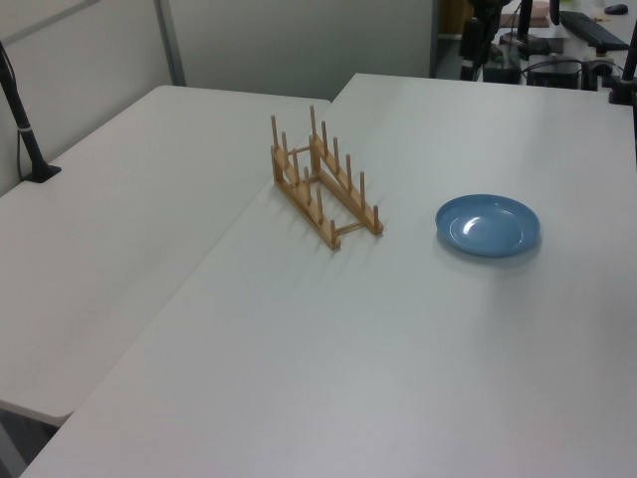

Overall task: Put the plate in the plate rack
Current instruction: 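Move the gripper down toward the light blue plate's rim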

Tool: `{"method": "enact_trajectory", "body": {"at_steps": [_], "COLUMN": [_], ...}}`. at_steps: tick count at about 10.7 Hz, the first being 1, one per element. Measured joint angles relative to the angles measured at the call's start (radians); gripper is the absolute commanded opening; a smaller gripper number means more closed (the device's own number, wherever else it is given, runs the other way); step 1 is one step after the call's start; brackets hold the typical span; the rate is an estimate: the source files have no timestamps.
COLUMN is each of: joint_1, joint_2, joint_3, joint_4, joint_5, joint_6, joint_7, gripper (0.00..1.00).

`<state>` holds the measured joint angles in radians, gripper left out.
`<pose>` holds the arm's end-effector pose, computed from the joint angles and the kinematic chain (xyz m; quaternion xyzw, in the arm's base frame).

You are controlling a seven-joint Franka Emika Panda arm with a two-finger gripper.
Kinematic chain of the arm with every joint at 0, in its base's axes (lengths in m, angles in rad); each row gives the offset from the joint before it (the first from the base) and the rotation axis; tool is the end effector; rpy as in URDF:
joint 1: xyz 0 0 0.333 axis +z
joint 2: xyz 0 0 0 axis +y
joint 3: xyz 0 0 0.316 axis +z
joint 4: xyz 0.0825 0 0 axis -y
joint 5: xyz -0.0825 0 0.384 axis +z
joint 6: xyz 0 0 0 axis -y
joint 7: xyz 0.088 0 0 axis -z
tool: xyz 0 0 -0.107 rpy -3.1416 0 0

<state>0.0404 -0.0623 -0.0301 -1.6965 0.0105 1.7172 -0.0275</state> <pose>0.5477 0.0061 0.6122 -0.9990 -0.0183 -0.0415 0.0058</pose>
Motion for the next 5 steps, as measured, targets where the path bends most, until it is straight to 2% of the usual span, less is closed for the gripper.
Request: {"method": "enact_trajectory", "body": {"at_steps": [2, 4, 5], "joint_1": [-0.025, -0.082, -0.107], "joint_2": [-0.001, 0.000, 0.004], "joint_3": [-0.002, -0.006, -0.008], "joint_4": [-0.008, -0.059, -0.119], "joint_5": [-0.021, -0.069, -0.088], "joint_6": [-0.043, -0.054, -0.003], "joint_7": [-0.191, -0.277, -0.304], "gripper": [1.00, 1.00, 1.00]}}
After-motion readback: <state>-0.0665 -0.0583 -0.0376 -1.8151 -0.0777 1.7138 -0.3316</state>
